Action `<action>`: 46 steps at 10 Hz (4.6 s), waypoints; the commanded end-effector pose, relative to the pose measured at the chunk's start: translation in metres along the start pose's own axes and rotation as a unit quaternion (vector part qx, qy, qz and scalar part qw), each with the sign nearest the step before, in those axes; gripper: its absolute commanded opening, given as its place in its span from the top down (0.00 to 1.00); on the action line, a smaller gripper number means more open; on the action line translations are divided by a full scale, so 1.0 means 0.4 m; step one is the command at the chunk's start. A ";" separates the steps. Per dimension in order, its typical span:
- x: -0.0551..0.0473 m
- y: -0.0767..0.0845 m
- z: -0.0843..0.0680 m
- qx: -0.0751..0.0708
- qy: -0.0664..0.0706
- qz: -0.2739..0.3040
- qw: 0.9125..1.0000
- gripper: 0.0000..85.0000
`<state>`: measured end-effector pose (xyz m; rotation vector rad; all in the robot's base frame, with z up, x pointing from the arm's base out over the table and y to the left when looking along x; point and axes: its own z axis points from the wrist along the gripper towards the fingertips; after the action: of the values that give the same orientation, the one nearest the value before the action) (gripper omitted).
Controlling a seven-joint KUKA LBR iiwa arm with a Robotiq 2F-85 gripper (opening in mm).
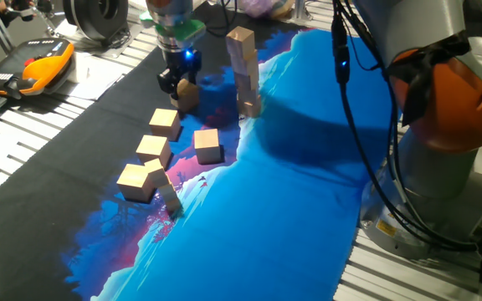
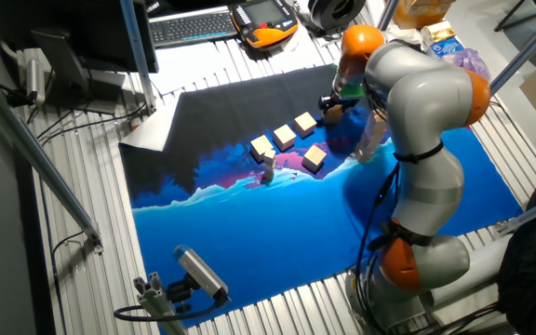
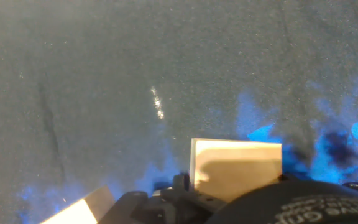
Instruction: Stack the blocks in a vertical line of five
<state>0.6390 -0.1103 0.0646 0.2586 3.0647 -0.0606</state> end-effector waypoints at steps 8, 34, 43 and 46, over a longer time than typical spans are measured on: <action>0.111 0.092 -0.374 -0.042 0.060 -0.033 0.997 1.00; 0.382 0.289 -0.320 -0.019 0.027 -0.080 0.996 1.00; 0.412 0.274 -0.233 -0.022 0.007 -0.082 0.996 1.00; 0.411 0.275 -0.223 -0.023 0.009 -0.076 0.997 1.00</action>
<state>0.4898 0.0294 0.1384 0.0221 3.1007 0.0072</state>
